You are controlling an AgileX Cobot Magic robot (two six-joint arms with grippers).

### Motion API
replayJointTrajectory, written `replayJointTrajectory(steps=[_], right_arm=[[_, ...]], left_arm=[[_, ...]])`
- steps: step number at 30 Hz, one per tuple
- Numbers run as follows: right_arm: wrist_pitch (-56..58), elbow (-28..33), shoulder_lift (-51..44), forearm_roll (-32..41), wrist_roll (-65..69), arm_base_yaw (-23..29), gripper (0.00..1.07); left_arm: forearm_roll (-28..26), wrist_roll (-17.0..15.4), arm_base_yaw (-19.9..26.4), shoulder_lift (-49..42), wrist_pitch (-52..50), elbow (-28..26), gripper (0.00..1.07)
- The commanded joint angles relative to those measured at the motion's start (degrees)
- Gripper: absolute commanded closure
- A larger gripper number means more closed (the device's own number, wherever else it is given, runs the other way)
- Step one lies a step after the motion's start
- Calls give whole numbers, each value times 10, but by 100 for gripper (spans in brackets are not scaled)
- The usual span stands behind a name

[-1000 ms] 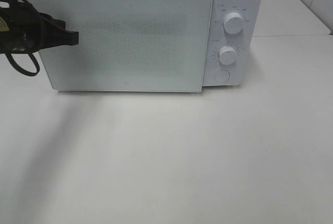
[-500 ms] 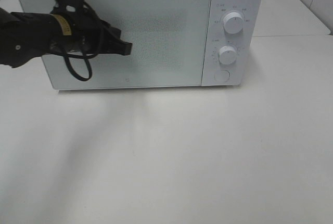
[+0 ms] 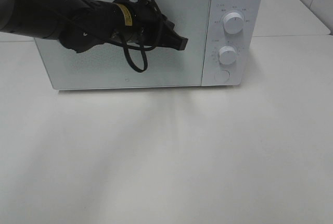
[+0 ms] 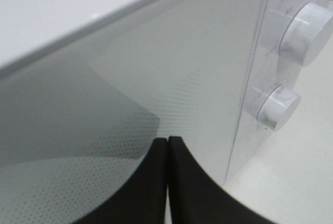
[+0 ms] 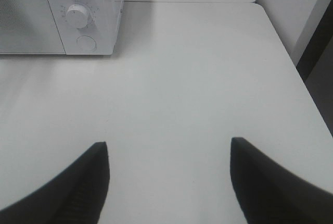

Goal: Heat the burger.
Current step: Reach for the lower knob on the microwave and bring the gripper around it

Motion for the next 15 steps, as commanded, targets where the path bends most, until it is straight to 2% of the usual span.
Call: replayJointTrajectory(steps=[1, 3, 5, 12, 14, 15], right_arm=[[-5, -1, -17, -2, -3, -4, 46], [-5, -1, -17, -2, -3, -4, 46], [-5, -1, -17, -2, -3, -4, 46], [-5, -1, -17, -2, -3, -4, 46], [-5, -1, -17, -2, -3, -4, 46], [-5, -1, -17, -2, -3, -4, 46]], left_arm=[[-35, -4, 0, -1, 5, -30, 106], [-35, -4, -5, -1, 24, -30, 106], [-35, -5, -20, -9, 97, -30, 106], [-44, -5, -39, -55, 234, -30, 106], [-76, -19, -39, -88, 311, -30, 106], [-76, -19, -39, -88, 311, -30, 106]])
